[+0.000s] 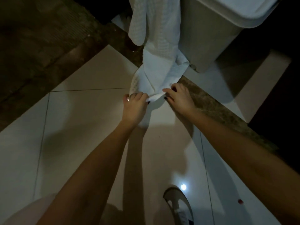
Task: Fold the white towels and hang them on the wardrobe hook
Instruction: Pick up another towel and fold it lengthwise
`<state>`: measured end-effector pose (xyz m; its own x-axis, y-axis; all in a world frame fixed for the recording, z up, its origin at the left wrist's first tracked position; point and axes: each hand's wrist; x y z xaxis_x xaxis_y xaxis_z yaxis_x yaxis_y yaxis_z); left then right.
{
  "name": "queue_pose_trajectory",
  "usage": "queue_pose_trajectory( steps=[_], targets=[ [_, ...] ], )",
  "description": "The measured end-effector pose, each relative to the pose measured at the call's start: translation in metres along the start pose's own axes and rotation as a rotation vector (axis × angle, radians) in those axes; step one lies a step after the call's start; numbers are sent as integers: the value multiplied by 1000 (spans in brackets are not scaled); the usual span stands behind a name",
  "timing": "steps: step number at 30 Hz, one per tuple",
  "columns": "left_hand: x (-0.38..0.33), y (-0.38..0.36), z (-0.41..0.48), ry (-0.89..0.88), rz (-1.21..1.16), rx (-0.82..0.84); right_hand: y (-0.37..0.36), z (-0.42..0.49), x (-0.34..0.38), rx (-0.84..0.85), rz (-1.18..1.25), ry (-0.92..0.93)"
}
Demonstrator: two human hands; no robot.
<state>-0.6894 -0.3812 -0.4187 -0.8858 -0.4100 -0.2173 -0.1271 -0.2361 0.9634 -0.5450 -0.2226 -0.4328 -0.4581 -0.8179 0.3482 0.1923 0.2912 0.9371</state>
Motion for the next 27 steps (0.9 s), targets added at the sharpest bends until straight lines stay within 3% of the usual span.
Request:
queue_pose_trajectory(
  steps=[3, 7, 11, 13, 19, 27],
  targets=[
    [1, 40, 11, -59, -211, -49, 29, 11, 8, -56, 41, -100],
    [-12, 133, 34, -132, -318, -98, 95, 29, 33, -78, 134, -263],
    [-33, 250, 65, -158, -352, -134, 188, 36, 73, -164, 246, -204],
    [-48, 312, 77, -178, -372, -131, 245, 36, 97, -208, 372, -246],
    [-103, 489, 110, -232, -465, -110, 423, 6, 192, -90, 849, -429],
    [-181, 711, 148, -167, -720, -123, 663, -25, 266, -224, 779, -207]
  ],
)
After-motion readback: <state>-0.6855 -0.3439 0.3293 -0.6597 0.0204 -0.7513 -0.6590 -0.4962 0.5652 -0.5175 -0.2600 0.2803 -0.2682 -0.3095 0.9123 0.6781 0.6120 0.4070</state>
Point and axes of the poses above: each hand's wrist, its own z-axis towards the middle knuckle, its own y-axis out of the back of the hand, x = y × z, and after that the axes turned 4 degrees about y, right-handed
